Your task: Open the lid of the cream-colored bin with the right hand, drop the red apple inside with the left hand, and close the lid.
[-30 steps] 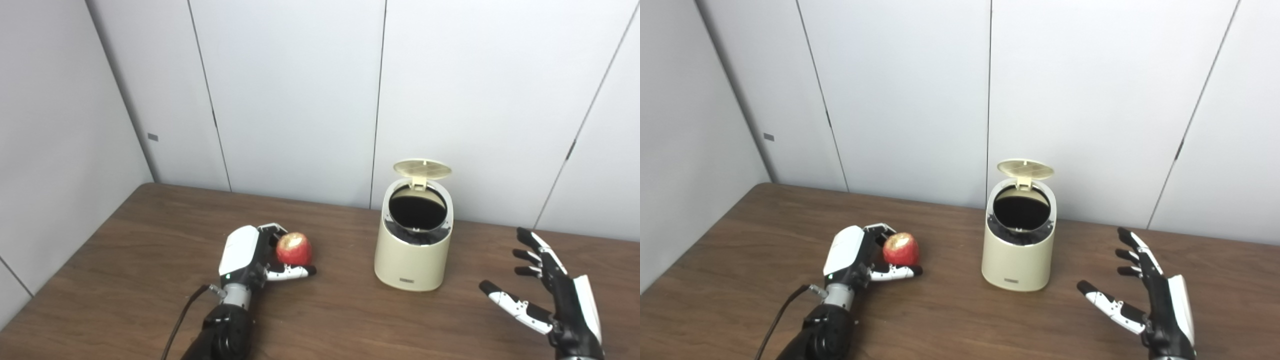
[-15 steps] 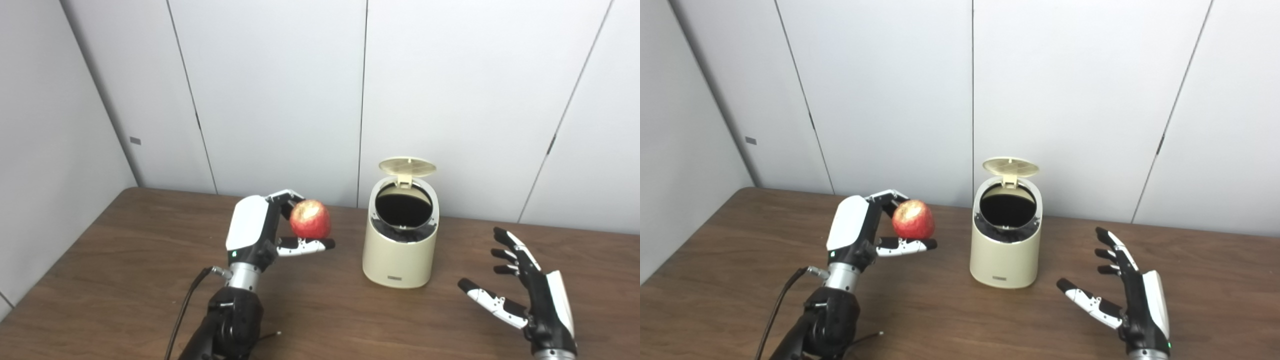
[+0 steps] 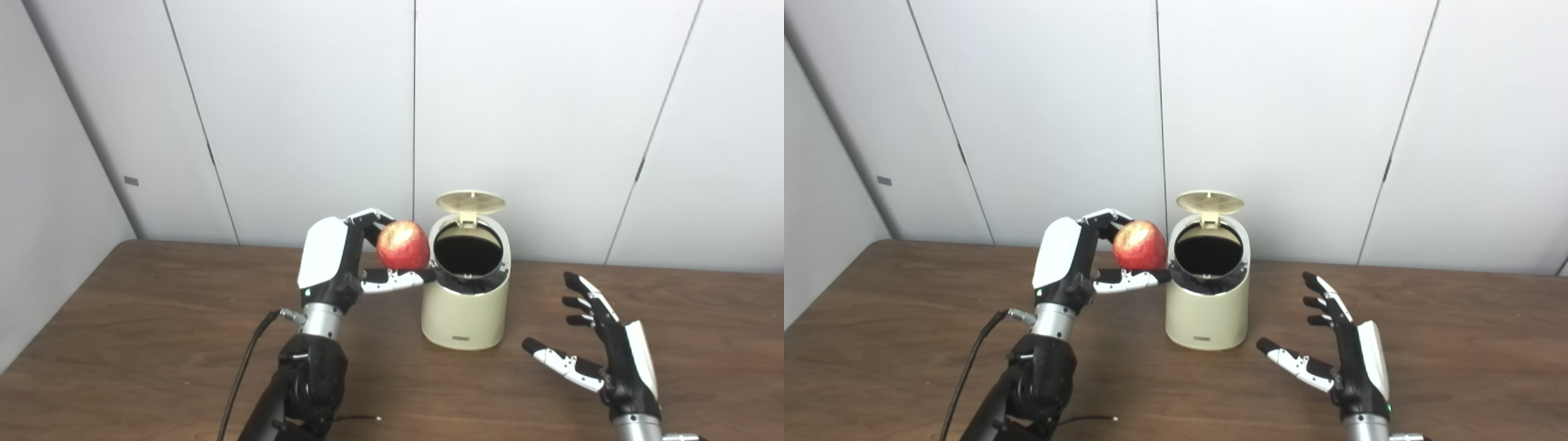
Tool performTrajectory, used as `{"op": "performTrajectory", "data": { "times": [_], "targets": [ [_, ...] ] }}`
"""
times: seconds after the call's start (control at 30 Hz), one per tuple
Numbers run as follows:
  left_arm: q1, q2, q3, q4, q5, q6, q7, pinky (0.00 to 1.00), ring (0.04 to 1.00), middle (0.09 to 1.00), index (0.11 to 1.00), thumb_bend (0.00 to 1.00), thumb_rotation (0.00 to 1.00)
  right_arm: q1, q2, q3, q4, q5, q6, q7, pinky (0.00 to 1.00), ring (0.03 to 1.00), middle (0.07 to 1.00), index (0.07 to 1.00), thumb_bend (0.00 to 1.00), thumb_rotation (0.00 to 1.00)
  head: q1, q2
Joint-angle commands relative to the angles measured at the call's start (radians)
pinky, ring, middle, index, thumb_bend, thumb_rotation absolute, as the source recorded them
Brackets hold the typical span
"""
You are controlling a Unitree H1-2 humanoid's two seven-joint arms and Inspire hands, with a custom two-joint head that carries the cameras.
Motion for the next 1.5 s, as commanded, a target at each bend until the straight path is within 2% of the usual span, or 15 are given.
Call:
{"op": "performTrajectory", "data": {
  "times": [0.0,0.2,0.33,0.47,0.87,1.07,1.3,1.47],
  "targets": [
    [-0.066,-0.014,-0.005,0.000,0.003,-0.032,0.025,0.69,0.540,0.475,0.493,0.53,0.00,-0.040,0.001,-0.002,-0.019,-0.007,-0.030,-0.021,0.65,0.780,0.856,0.843,0.58,0.30,-0.003,0.000],
    [-0.092,-0.028,-0.024,0.014,0.019,-0.031,0.025,0.78,0.571,0.477,0.490,0.52,0.00,-0.040,0.006,0.000,-0.020,-0.006,-0.032,-0.026,0.66,0.784,0.860,0.845,0.59,0.31,-0.014,-0.003],
    [-0.103,-0.034,-0.034,0.019,0.022,-0.033,0.027,0.92,0.582,0.488,0.480,0.53,0.00,-0.042,0.010,0.000,-0.016,-0.004,-0.035,-0.028,0.66,0.785,0.861,0.845,0.60,0.33,-0.019,-0.003],
    [-0.111,-0.035,-0.042,0.034,0.025,-0.052,0.043,0.99,0.603,0.495,0.474,0.53,0.00,-0.042,0.014,0.000,-0.022,-0.010,-0.029,-0.030,0.66,0.778,0.856,0.845,0.60,0.32,-0.022,-0.004],
    [-0.126,-0.060,-0.042,0.066,0.020,-0.062,0.051,1.00,0.612,0.496,0.471,0.53,0.00,-0.046,0.024,0.001,-0.012,-0.004,-0.034,-0.031,0.67,0.779,0.860,0.847,0.60,0.28,-0.039,-0.002],
    [-0.139,-0.064,-0.049,0.107,0.027,-0.066,0.058,0.96,0.616,0.479,0.487,0.53,0.00,-0.044,0.032,0.002,-0.020,-0.009,-0.032,-0.033,0.67,0.783,0.862,0.846,0.60,0.29,-0.047,-0.003],
    [-0.158,-0.064,-0.063,0.172,0.032,-0.090,0.097,0.97,0.632,0.472,0.495,0.53,0.00,-0.039,0.039,0.004,-0.032,-0.012,-0.023,-0.032,0.67,0.782,0.862,0.843,0.59,0.27,-0.058,-0.003],
    [-0.180,-0.053,-0.087,0.241,0.066,-0.118,0.150,0.92,0.614,0.475,0.495,0.52,0.00,-0.038,0.041,0.004,-0.036,-0.011,-0.026,-0.032,0.67,0.780,0.861,0.839,0.58,0.24,-0.062,-0.003]
  ]
}}
